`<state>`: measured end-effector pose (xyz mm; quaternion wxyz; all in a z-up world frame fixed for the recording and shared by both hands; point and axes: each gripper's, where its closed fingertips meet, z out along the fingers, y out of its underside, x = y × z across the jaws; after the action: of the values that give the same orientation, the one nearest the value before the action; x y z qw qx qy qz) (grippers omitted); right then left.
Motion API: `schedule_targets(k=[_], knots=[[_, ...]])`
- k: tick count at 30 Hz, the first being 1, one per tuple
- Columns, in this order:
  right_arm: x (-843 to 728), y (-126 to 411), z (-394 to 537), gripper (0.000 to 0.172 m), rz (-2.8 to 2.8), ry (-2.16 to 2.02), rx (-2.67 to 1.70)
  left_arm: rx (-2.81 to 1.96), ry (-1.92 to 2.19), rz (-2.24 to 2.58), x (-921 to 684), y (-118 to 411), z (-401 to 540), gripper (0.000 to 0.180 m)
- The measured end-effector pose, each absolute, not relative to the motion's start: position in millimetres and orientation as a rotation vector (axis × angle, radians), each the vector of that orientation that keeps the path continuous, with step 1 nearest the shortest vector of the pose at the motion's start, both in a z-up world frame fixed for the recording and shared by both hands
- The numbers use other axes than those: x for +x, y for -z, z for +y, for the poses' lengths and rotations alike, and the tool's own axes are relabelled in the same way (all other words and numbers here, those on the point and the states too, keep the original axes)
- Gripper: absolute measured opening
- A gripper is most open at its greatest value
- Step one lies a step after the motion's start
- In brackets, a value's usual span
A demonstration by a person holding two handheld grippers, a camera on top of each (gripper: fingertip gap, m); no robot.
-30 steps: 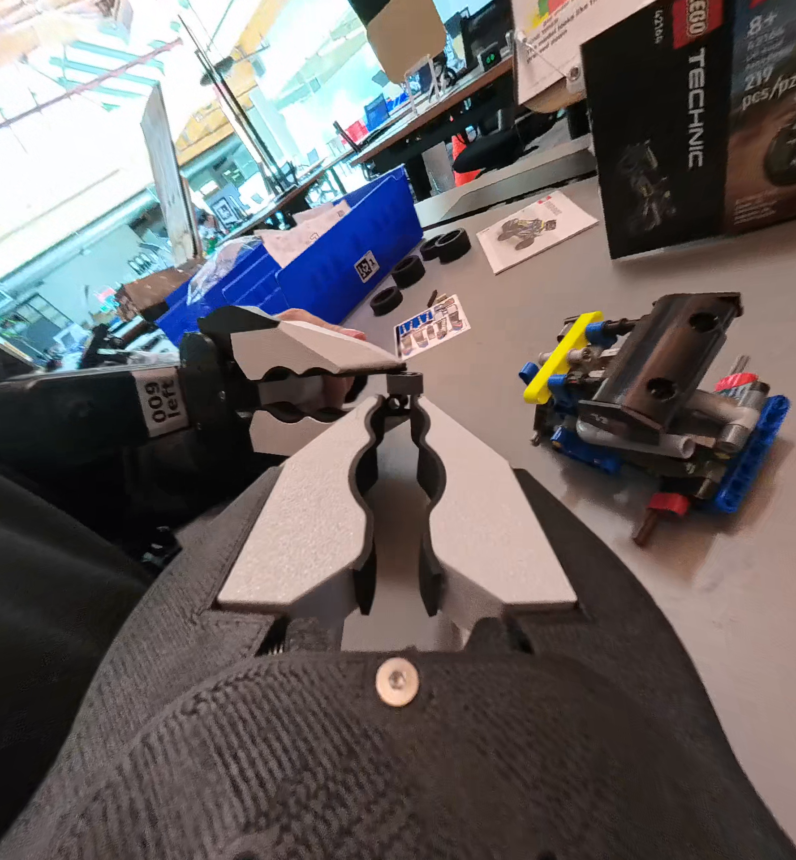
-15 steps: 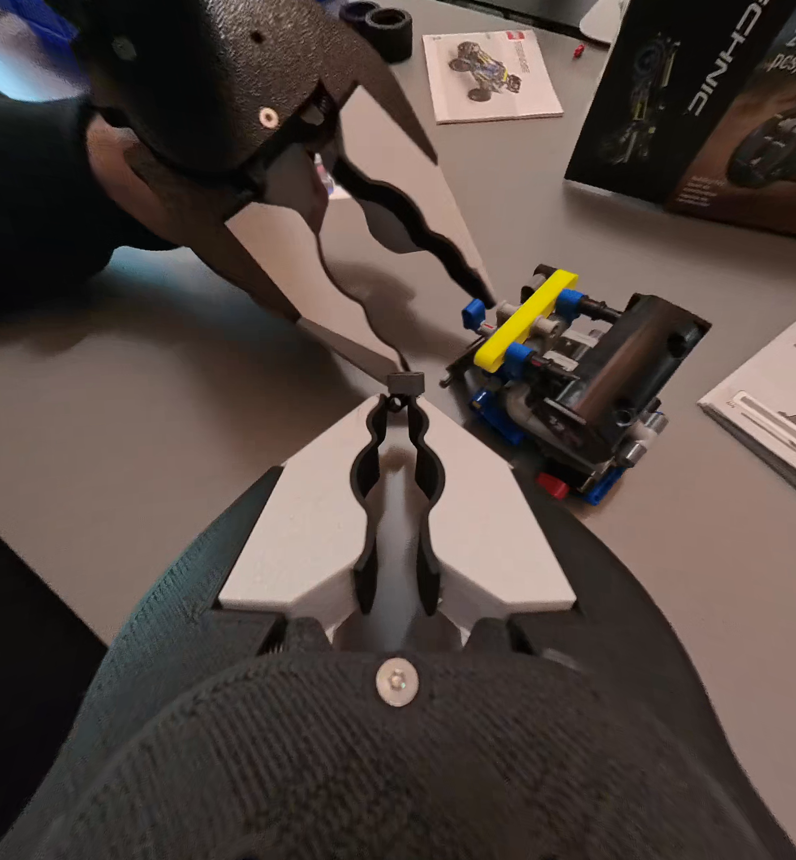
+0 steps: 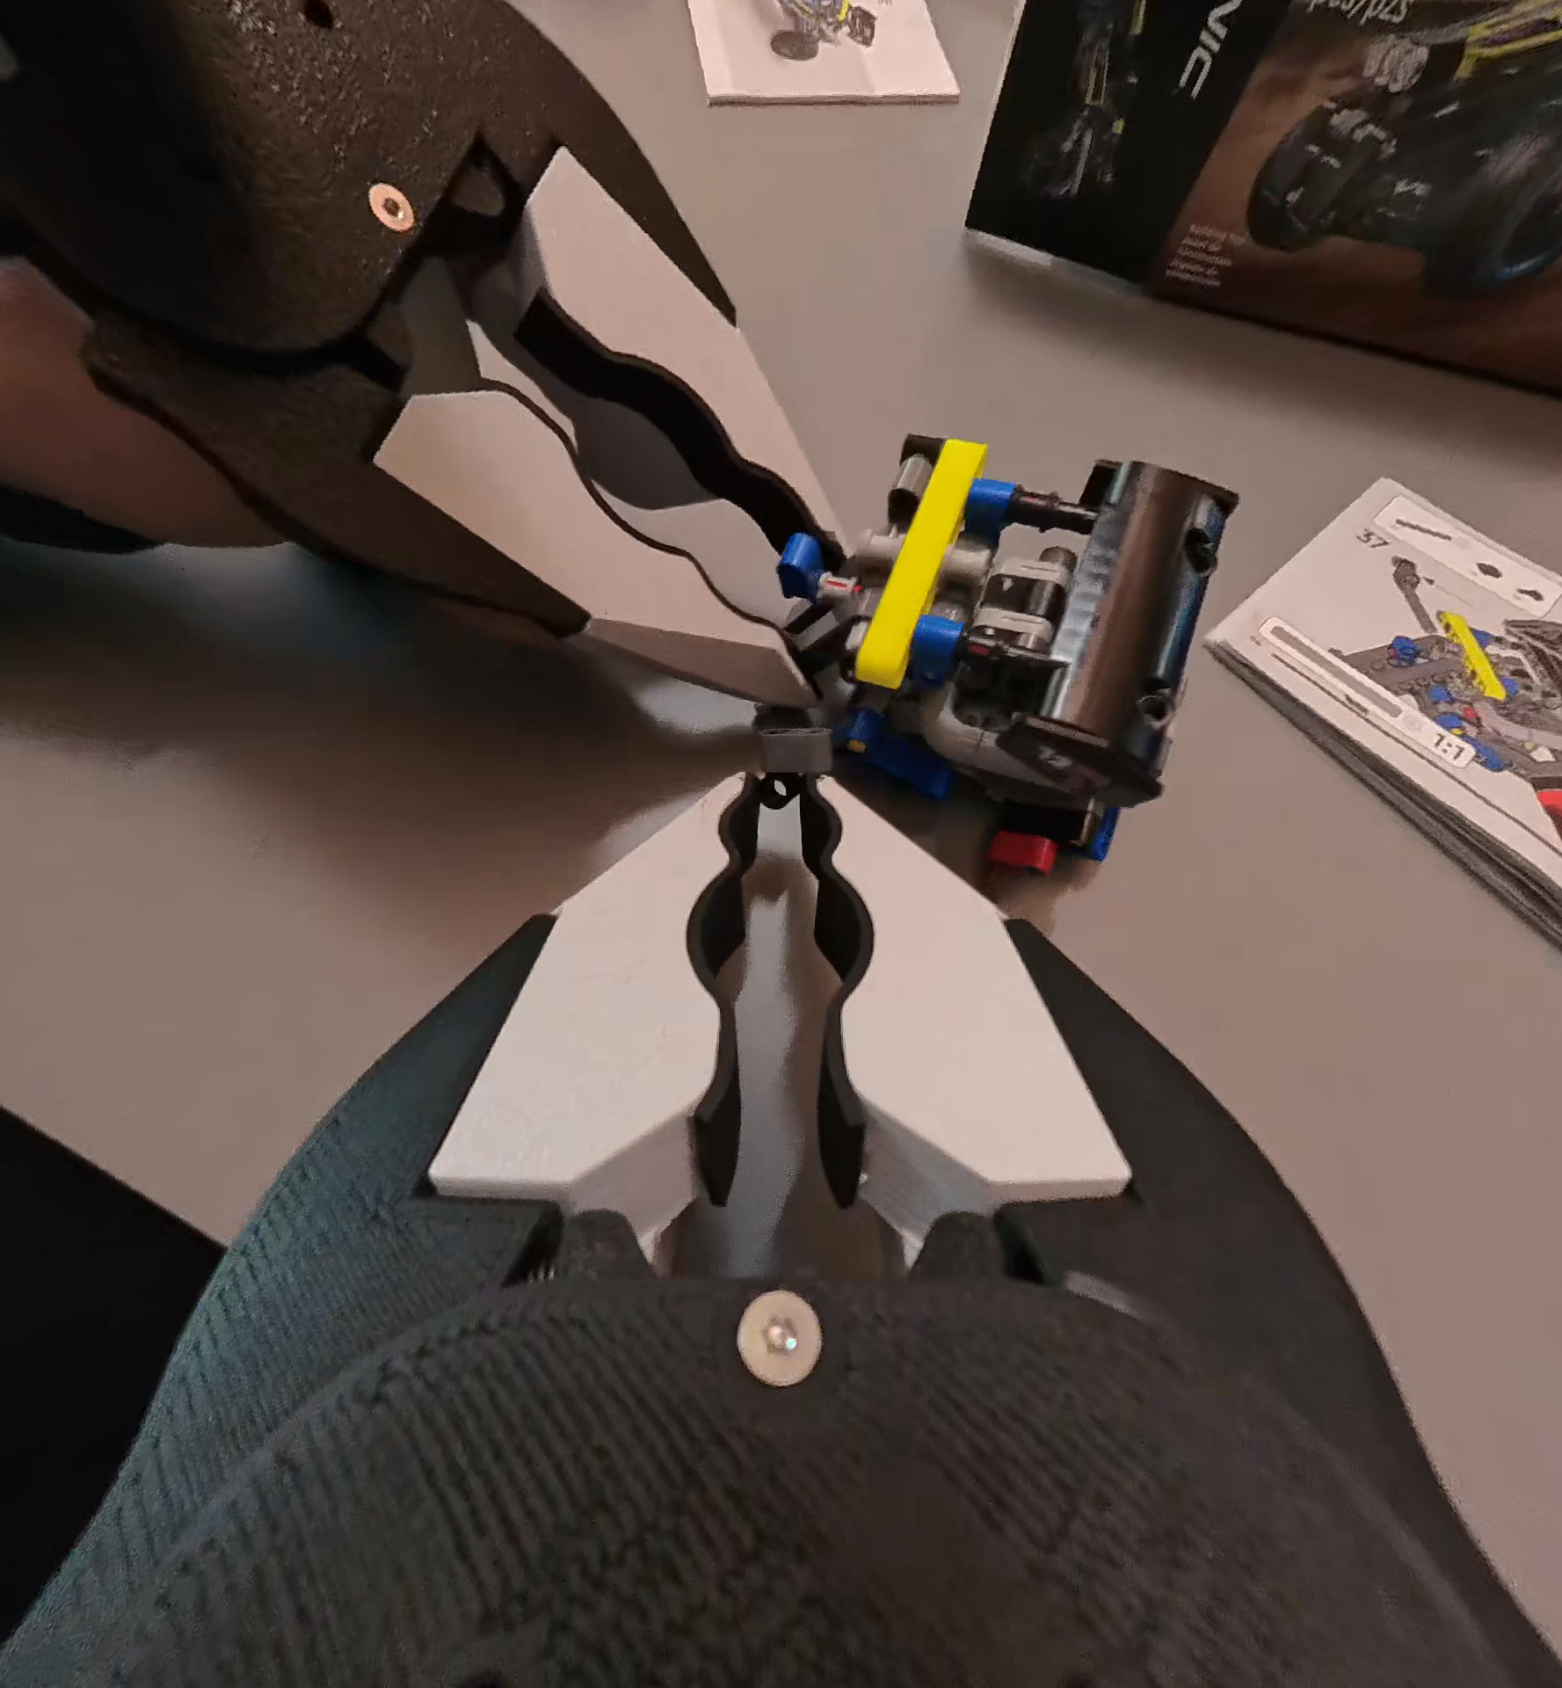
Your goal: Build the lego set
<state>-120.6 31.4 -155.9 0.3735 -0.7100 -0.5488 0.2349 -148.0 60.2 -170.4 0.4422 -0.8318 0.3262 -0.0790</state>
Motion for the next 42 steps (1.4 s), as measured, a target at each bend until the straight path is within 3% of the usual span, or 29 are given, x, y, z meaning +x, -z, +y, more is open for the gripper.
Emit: schedule_targets(k=[14, 31, 42], knots=[[-106.2, 151.9, 30.3, 0.006, -1.207, -0.856, -1.965, -1.991, -0.103, 0.843, -129.8, 169.8, 59.3, 0.023], [-107.8, 151.0, 41.1, 0.006, -1.083, -0.821, -1.949, -1.888, -0.466, 0.961, -134.7, 163.0, 63.2, 0.025], [-110.8, 144.1, 34.2, 0.006, -0.913, -1.370, -2.038, -1.921, -0.313, 0.916, -132.3, 168.9, 63.1, 0.025]])
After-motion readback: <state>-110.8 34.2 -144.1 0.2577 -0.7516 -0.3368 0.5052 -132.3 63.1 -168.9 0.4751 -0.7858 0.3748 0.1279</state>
